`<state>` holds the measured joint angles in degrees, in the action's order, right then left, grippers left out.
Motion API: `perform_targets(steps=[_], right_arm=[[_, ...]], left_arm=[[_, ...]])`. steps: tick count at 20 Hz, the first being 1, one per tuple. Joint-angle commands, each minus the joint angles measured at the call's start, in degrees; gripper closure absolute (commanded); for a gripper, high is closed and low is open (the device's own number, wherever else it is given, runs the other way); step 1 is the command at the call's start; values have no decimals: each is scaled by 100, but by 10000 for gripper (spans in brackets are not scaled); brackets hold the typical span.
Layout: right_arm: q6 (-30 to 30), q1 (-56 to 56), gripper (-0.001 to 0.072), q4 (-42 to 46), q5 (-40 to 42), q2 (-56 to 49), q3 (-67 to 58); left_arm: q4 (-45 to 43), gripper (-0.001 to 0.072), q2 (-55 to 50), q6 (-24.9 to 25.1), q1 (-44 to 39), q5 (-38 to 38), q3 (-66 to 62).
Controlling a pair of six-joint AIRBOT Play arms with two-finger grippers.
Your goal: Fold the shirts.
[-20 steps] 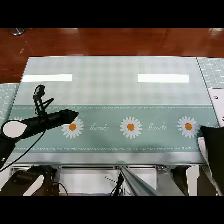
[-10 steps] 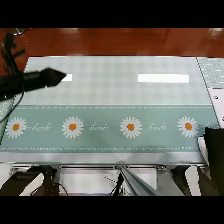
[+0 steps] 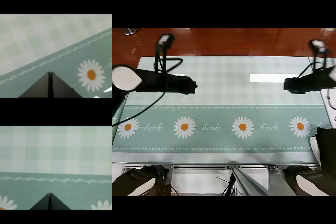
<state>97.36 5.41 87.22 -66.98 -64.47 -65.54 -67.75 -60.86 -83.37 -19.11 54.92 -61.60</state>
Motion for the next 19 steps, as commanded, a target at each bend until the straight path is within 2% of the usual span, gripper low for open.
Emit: perform_targets(steps=[1, 19], right_arm=[[439, 411, 683, 634, -81, -892, 68], [420, 404, 683, 632, -203, -721, 61]], left_arm=[[-835, 687, -133, -396, 59, -87, 310], [-833, 687, -133, -391, 160, -90, 313]])
